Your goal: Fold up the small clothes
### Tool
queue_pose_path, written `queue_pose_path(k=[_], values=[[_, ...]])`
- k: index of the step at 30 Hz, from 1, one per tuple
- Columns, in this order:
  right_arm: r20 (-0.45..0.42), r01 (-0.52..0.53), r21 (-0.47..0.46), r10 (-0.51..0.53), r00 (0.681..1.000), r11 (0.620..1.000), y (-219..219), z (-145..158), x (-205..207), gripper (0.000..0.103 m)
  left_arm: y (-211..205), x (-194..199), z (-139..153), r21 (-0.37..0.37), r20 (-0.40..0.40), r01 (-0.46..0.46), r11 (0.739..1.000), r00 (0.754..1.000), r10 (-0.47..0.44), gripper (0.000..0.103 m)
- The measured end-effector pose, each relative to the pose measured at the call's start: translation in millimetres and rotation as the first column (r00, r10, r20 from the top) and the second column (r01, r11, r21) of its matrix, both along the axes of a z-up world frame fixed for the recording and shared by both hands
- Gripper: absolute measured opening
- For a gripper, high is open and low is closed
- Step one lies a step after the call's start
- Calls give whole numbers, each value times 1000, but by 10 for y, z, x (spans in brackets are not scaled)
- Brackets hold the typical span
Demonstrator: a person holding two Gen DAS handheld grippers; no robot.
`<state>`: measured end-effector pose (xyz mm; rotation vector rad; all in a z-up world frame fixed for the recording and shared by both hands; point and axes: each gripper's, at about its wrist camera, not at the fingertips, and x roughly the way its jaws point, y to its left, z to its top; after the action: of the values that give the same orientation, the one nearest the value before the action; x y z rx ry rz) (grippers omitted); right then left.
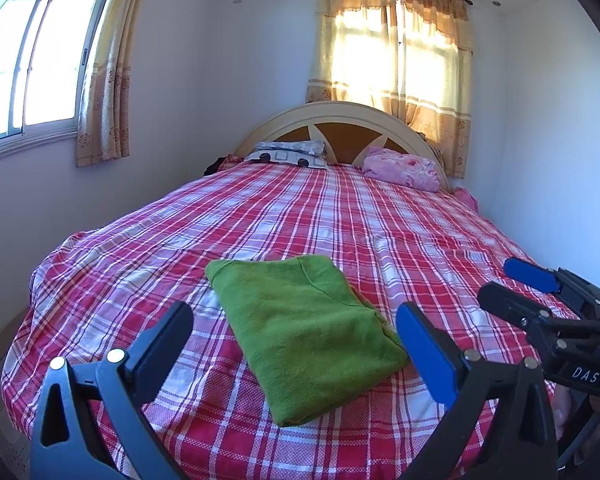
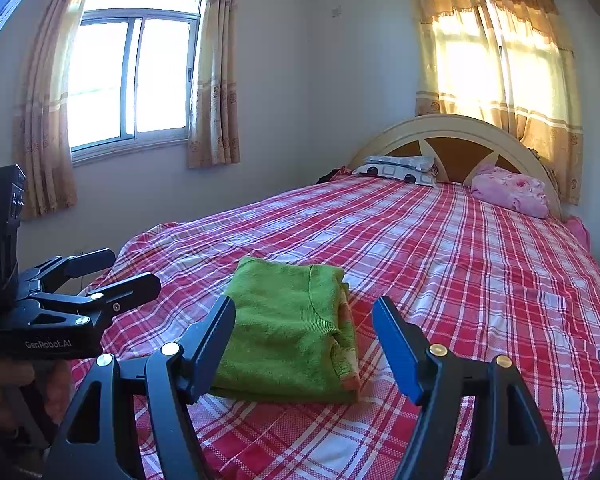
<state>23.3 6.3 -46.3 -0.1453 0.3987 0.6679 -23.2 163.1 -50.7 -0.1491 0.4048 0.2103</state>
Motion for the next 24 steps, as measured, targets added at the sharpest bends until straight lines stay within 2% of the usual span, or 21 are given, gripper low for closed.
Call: queue_pose_path(k=[7, 13, 24], values=[[28, 9, 29, -10, 1000, 1000, -34, 55, -43, 72, 31, 12, 42, 4, -6, 1, 1000, 1000, -1, 103], [38, 7, 34, -8, 999, 999, -33, 73, -66, 73, 5, -44, 113, 63, 34, -49, 997, 998, 47, 103], [46, -17, 28, 16, 999, 999, -10, 75, -101, 73, 87, -27, 105, 73, 39, -84, 994, 996, 81, 103]])
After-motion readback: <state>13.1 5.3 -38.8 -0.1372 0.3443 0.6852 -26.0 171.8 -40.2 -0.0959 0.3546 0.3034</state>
